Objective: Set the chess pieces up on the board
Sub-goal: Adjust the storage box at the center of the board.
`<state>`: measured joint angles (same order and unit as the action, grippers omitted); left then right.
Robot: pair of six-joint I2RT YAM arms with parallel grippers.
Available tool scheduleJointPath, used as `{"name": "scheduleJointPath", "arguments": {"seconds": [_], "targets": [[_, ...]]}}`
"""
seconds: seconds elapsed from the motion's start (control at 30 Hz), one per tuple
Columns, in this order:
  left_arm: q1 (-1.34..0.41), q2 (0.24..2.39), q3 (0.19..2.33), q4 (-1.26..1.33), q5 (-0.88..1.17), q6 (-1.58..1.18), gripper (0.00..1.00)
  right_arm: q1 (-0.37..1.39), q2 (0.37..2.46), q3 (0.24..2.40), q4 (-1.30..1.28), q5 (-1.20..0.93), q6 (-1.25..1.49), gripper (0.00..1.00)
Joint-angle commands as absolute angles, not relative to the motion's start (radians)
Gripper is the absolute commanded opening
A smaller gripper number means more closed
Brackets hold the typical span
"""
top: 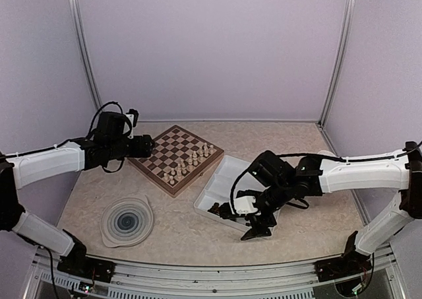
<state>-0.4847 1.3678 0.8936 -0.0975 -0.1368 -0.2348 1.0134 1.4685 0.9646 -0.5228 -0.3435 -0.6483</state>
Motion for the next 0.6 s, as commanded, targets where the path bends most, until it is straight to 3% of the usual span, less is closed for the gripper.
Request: {"name": "scheduleJointPath", "arguments": {"seconds": [0.0, 0.27, 0.57], "targets": [[-0.317, 1.354, 0.895, -0.049, -0.085, -0.374, 0.85, 1.082, 1.543, 0.953, -0.438, -0.190, -0.645, 0.94], [-0.218, 1.364, 0.849, 0.014, -0.053, -0.413, 0.85, 1.137, 1.692, 0.985, -0.331, 0.047, -0.593, 0.99], [-0.216, 1.385, 0.846, 0.035, -0.006, -0.406, 0.85, 1.108, 1.687, 0.904, -0.247, 0.222, -0.598, 0.98]]}}
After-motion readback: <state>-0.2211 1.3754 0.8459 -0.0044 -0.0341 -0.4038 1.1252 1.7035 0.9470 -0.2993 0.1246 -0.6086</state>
